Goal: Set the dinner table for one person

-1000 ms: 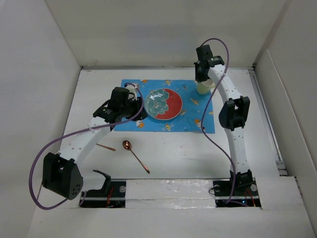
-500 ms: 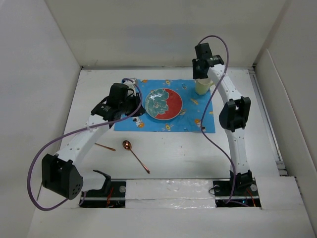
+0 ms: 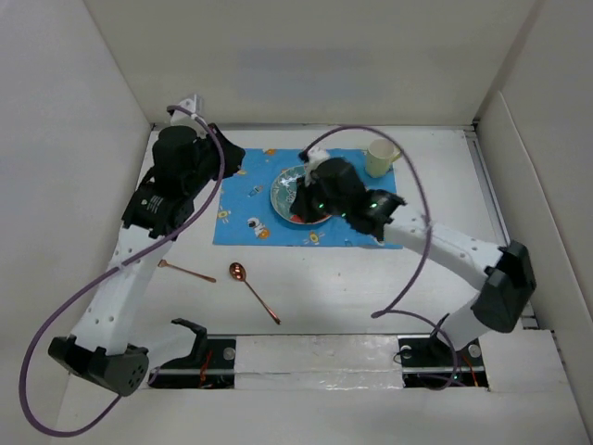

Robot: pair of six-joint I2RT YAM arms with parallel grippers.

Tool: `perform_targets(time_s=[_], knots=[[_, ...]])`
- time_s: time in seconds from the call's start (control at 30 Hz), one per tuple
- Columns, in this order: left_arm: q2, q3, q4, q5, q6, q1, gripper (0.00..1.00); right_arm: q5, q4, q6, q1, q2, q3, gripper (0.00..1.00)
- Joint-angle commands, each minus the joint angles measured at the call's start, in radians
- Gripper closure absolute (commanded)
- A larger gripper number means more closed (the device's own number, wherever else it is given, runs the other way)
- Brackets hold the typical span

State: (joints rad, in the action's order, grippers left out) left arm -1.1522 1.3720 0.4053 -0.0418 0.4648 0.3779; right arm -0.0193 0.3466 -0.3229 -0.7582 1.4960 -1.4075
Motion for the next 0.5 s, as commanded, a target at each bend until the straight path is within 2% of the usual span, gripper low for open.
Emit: perform_targets(time_s=[0.0, 0.03, 0.07, 0.17, 0.3, 0.47], knots=[[0.062, 0.087, 0.036, 0.118, 0.081, -0.002, 0.92, 0.025, -0.097, -0.094, -0.116, 0.108, 0.094, 0.95], [0.09, 0.087, 0.036, 0.118, 0.084, -0.002, 0.92, 0.025, -0.093, -0.1, -0.171, 0.128, 0.093, 0.91], [0.107, 0.072, 0.032, 0.112, 0.089, -0.002, 0.93, 0.025, -0.101, -0.1, -0.2, 0.168, 0.09, 0.8], [0.166, 0.026, 0.017, 0.114, 0.098, -0.002, 0.99, -0.01, -0.097, -0.068, -0.312, 0.245, 0.07, 0.67], [0.223, -0.001, 0.036, 0.148, 0.112, -0.002, 0.96, -0.059, -0.057, -0.039, -0.411, 0.392, 0.007, 0.61], [0.241, 0.001, 0.09, 0.168, 0.101, -0.002, 0.85, -0.07, -0.014, -0.018, -0.461, 0.5, -0.073, 0.59]])
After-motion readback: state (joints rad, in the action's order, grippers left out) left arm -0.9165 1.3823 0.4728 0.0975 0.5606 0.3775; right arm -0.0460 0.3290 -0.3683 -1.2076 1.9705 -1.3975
